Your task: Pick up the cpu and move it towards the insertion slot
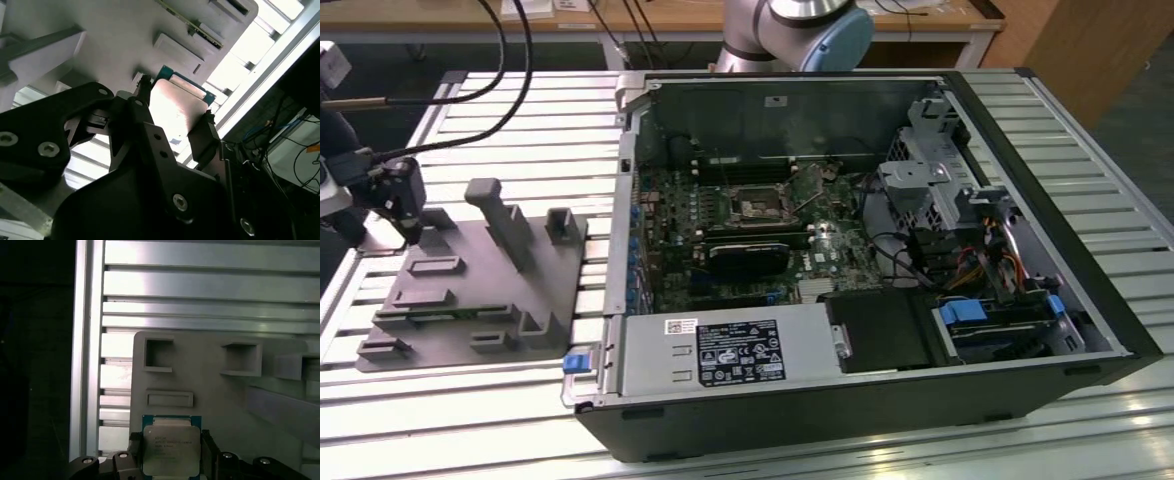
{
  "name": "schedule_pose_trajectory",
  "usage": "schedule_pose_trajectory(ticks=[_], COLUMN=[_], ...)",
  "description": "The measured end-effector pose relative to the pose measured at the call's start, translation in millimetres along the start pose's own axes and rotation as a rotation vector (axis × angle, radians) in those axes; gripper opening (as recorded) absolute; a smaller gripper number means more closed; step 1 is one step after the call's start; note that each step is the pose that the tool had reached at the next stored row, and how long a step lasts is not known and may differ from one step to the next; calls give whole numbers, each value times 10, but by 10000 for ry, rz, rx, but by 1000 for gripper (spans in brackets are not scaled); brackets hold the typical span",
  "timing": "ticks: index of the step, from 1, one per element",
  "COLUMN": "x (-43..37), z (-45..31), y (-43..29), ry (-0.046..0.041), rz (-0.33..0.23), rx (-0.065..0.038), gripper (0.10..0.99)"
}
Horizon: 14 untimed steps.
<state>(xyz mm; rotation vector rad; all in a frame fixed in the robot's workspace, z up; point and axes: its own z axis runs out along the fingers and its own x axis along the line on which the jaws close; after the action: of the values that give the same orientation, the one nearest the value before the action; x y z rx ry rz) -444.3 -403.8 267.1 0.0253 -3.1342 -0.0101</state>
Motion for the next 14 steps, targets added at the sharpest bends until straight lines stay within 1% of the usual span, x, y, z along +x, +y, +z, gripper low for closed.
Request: schedule_pose_trajectory(ticks=[3, 7, 8, 12, 14], x=[1, 1, 2, 2, 3], z=[-100, -203, -219, -222, -241], y=[1, 1, 1, 1, 1], ry=[0, 1, 1, -1, 3], rz=[-1, 0, 0, -1, -1], rx=[-1, 0, 1, -1, 1], gripper=[545, 545, 545, 545, 545])
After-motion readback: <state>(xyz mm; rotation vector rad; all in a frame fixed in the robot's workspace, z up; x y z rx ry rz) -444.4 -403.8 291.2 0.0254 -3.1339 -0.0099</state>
